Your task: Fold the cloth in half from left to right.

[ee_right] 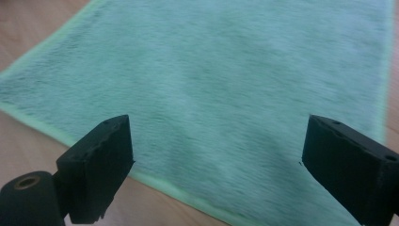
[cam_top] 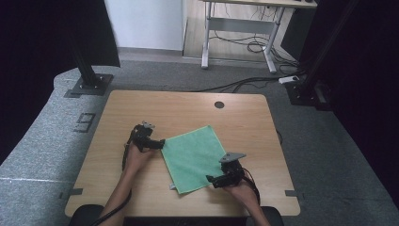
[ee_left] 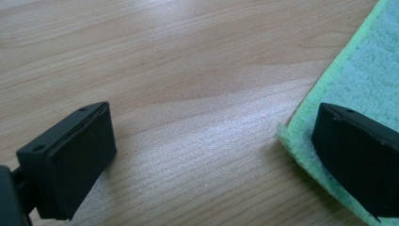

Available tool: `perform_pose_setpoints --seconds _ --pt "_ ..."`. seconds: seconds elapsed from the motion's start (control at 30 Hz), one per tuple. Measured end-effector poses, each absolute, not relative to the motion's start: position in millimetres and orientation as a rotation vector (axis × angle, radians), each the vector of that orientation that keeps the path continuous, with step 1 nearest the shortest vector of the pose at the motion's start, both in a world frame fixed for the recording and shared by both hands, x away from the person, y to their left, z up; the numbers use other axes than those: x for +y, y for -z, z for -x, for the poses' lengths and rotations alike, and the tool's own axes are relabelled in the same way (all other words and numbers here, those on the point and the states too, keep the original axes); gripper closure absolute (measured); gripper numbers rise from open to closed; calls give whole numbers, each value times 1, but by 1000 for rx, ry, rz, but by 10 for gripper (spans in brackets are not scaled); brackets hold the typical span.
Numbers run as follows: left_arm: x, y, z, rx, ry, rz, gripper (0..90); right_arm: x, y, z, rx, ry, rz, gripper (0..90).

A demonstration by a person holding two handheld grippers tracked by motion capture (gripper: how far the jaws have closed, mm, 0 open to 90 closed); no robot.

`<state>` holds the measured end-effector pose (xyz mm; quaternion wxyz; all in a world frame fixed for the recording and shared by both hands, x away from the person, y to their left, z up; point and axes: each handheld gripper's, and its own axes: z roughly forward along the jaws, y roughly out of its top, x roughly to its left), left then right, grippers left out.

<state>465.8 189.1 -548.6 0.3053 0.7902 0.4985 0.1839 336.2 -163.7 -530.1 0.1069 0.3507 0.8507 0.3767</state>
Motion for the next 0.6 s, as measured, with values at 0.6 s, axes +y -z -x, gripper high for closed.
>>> perform_pose_setpoints --seconds 0.6 --pt "189 549 -466 1322 -490 -2086 10 -114 536 -317 2645 -1147 -847 123"
